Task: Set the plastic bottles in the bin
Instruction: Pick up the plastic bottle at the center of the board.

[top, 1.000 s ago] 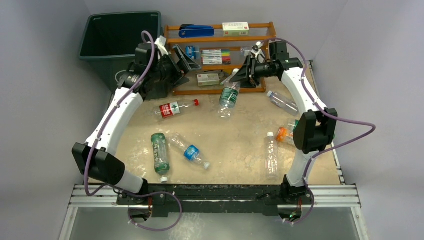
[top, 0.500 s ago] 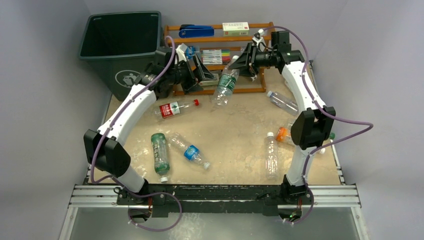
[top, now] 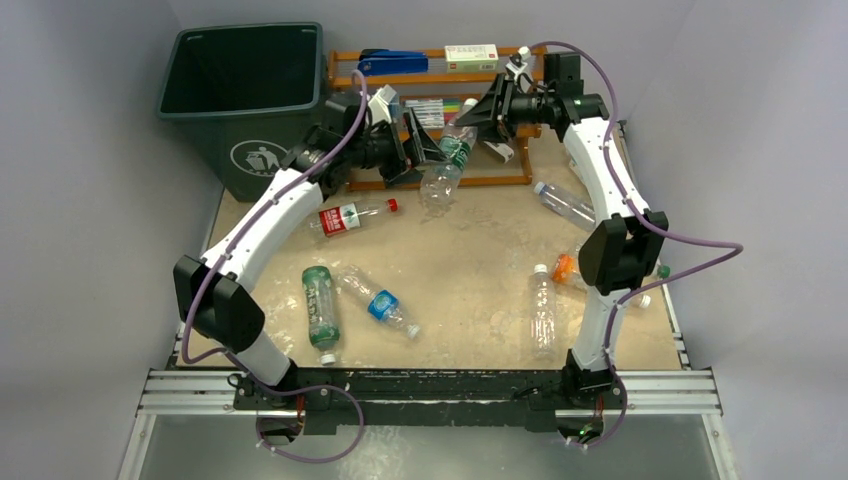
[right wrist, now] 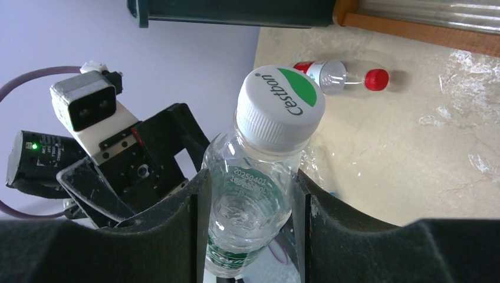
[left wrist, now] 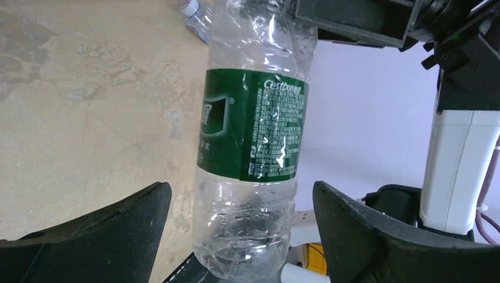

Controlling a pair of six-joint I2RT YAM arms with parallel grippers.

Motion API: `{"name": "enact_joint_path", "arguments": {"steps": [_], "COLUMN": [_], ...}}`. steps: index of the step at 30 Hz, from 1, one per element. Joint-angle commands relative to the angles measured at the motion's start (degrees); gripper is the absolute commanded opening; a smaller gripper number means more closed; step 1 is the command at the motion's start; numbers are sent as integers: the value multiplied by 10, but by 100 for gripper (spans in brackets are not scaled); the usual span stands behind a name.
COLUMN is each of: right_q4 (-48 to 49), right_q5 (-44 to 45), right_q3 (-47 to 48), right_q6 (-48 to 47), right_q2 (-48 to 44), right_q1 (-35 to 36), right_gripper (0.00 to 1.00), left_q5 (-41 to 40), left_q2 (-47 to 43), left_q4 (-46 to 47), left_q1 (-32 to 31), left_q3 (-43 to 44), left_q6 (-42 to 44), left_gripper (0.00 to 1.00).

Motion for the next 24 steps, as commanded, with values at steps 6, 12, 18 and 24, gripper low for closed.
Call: {"name": "enact_joint_path", "arguments": {"steps": [6,12,18,24], "right_q4": [45,49,54,50], "right_q5": [-13,-10,-9,-18], "right_q3": [5,-8,-25,-29], "right_q6": [29,30,30,27], "right_q2": [-25,-32,-41,-43], "right_q1": [1,2,2,2], "right_gripper": [46,47,53,71], "left_q5": [-10,-17,-8,8], "left_q2": [10,16,19,23], "left_q4": [5,-19,-12,29], "left_q1": [-33,-40,-40,-40], "left_q3": [46,59,58,55], "left_q6": [37,56,54,22], "left_gripper": [90,71,56,53]}}
